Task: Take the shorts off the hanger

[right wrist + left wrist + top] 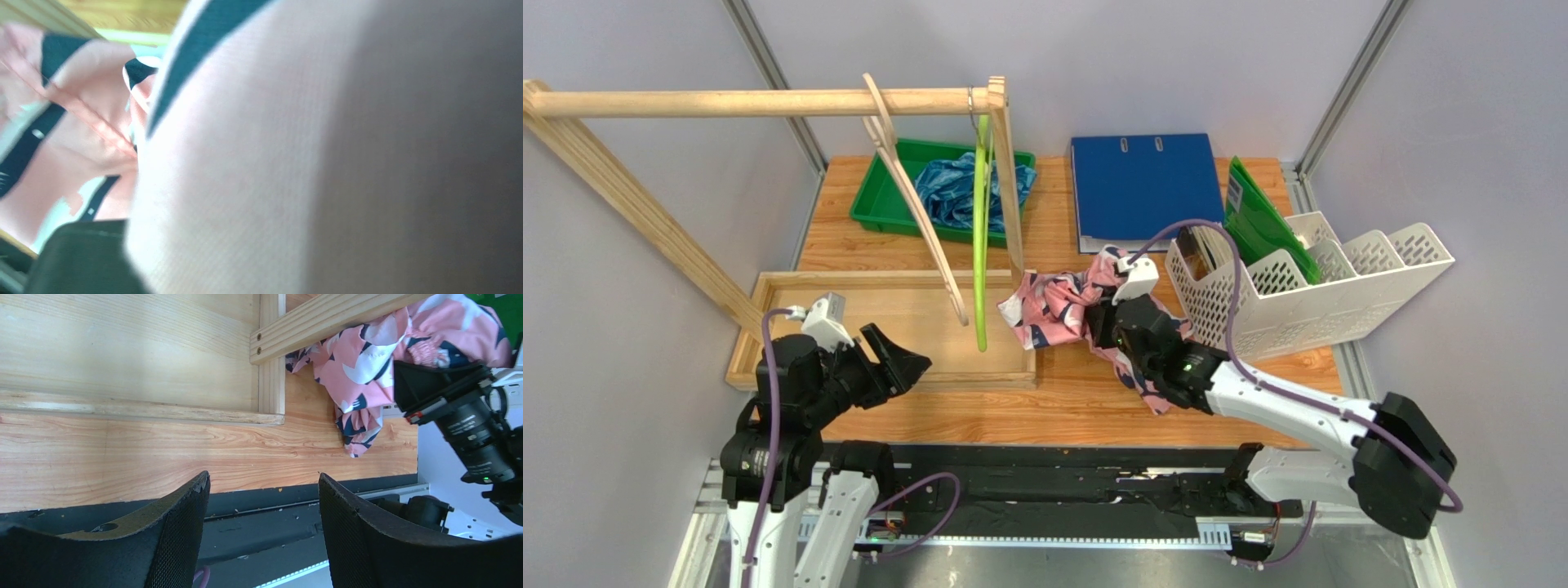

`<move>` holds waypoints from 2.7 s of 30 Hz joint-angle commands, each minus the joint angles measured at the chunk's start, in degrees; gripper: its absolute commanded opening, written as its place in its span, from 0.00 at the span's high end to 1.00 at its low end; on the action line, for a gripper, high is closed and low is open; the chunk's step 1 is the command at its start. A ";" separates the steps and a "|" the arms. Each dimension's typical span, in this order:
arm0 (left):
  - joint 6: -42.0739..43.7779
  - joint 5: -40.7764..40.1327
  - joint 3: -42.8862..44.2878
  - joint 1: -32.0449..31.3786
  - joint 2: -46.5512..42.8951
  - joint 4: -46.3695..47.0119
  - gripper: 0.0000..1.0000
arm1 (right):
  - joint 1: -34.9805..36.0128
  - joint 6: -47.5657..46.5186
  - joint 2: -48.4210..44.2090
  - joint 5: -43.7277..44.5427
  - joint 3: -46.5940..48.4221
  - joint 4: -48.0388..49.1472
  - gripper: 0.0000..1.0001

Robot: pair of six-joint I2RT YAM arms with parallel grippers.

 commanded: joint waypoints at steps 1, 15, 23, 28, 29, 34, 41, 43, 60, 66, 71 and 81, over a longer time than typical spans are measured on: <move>-0.38 1.58 -0.28 -0.30 -0.09 2.78 0.30 | -4.56 3.11 -6.91 -6.85 2.38 -1.98 1.00; 0.14 2.11 -1.69 -0.30 -0.18 3.92 0.30 | -20.39 8.65 -9.21 -23.39 16.69 -7.17 1.00; 0.23 2.20 -2.39 -0.30 -0.18 4.45 0.30 | -23.55 14.63 -5.61 -27.35 25.21 -7.17 1.00; 0.23 2.73 -2.39 -0.30 -0.44 3.84 0.30 | -25.92 16.74 -0.62 -28.22 32.17 -7.61 1.00; 0.14 2.73 -2.48 -0.30 -0.61 3.92 0.30 | -26.97 18.13 0.27 -28.57 34.18 -7.35 1.00; -0.21 2.82 -4.06 -0.30 -1.14 5.50 0.30 | -29.70 23.24 6.42 -33.13 39.47 -3.49 1.00; 0.23 3.87 -5.73 -0.30 0.96 8.23 0.30 | -30.06 26.41 24.41 -37.63 53.69 1.79 1.00; 0.41 3.70 -5.73 -0.30 1.40 8.84 0.30 | -30.06 27.11 28.04 -38.42 59.15 3.97 1.00; -4.95 -2.98 -10.03 -0.21 3.25 15.95 0.31 | -20.48 36.61 79.03 -25.35 109.71 24.02 1.00; -14.77 -0.45 -15.65 -0.21 6.59 28.86 0.32 | -16.79 32.48 87.47 -22.53 113.93 21.22 1.00; -21.03 3.69 -19.00 -0.12 13.52 42.04 0.33 | -17.66 31.59 92.03 -22.42 112.68 18.32 1.00; -28.41 5.89 -16.28 0.66 28.02 56.30 0.34 | -18.54 33.53 94.85 -27.08 110.76 12.88 0.76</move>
